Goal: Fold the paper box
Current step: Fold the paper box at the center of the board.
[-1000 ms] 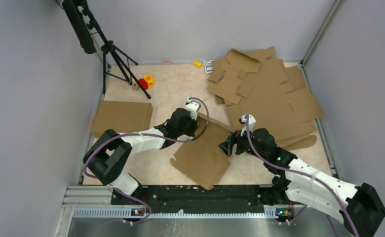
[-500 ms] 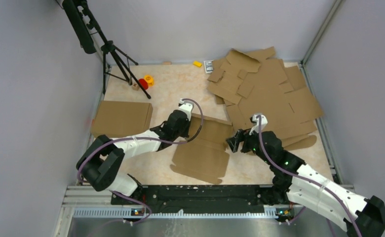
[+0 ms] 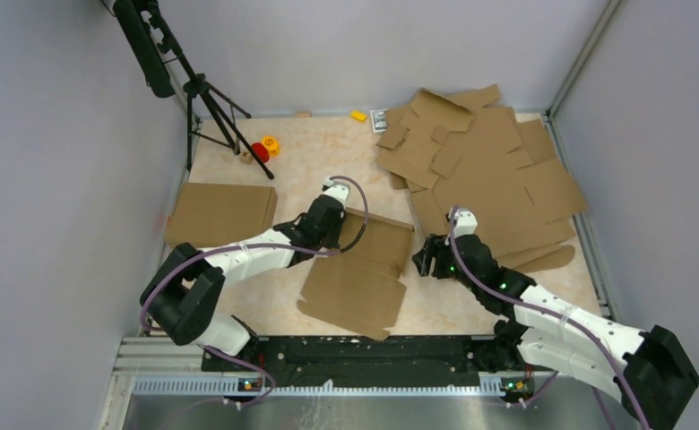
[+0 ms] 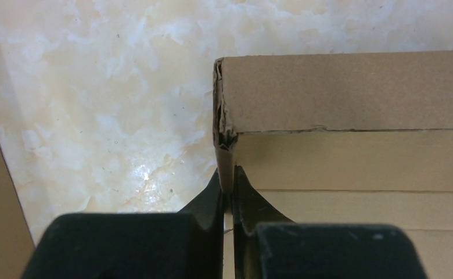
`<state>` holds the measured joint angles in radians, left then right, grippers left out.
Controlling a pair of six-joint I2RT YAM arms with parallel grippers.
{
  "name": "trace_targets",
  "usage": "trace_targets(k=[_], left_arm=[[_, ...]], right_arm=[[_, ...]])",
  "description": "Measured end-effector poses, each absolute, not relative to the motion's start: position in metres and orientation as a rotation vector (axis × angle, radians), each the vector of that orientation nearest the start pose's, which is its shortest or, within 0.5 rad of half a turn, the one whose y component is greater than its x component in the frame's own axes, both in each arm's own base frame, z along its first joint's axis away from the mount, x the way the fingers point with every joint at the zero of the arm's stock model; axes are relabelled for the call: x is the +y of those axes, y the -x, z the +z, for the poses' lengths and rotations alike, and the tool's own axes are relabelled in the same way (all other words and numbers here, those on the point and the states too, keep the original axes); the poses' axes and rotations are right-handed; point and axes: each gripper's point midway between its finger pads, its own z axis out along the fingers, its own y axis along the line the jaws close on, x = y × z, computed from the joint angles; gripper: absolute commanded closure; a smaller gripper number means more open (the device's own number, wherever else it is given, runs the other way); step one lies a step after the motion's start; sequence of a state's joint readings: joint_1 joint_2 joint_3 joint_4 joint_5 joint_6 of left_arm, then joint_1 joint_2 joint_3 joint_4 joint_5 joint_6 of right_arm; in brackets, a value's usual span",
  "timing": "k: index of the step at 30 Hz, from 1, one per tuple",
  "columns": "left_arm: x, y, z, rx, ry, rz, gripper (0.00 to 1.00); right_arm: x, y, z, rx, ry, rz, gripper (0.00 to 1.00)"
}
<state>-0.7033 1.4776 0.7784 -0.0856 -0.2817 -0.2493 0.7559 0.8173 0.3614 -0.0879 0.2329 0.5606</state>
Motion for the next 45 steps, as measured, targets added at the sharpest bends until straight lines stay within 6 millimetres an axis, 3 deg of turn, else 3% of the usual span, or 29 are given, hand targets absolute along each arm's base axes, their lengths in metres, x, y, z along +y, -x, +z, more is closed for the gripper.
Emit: trace_targets(k=[7, 12, 20, 25, 33, 35, 38, 41, 45], left_arm=[[-0.207, -0.305, 0.063, 2.293, -0.381, -0.151, 1.0], [-0.208, -0.305, 0.062, 2.291, -0.376, -0.155, 1.0], [-0.205, -0.303, 0.062, 2.272, -0.359, -0.164, 1.0], [-0.203, -0.303, 0.063, 2.259, -0.344, -0.161, 1.0], [-0.203, -0.305, 0.064, 2.228, -0.302, -0.183, 1.0], [-0.203, -0.305, 0.064, 2.223, -0.3, -0.185, 1.0], [-0.203, -0.306, 0.064, 2.219, -0.297, -0.184, 1.0], [-0.202, -0.306, 0.064, 2.215, -0.293, -0.182, 1.0], [-0.199, -0.303, 0.065, 2.206, -0.281, -0.183, 1.0]], right_arm=[[0.2, -0.224, 0.084, 2.159, 0.107, 0.606, 0.39], [0.215, -0.233, 0.083, 2.146, 0.12, 0.644, 0.5], [0.224, -0.245, 0.086, 2.135, 0.112, 0.635, 0.86], [0.222, -0.243, 0.086, 2.142, 0.123, 0.624, 0.89], [0.227, -0.228, 0.108, 2.069, 0.239, 0.724, 0.88], [0.228, -0.225, 0.108, 2.068, 0.258, 0.734, 0.83], [0.23, -0.221, 0.108, 2.065, 0.283, 0.756, 0.54], [0.232, -0.22, 0.11, 2.054, 0.295, 0.772, 0.37], [0.23, -0.222, 0.11, 2.055, 0.277, 0.759, 0.25]])
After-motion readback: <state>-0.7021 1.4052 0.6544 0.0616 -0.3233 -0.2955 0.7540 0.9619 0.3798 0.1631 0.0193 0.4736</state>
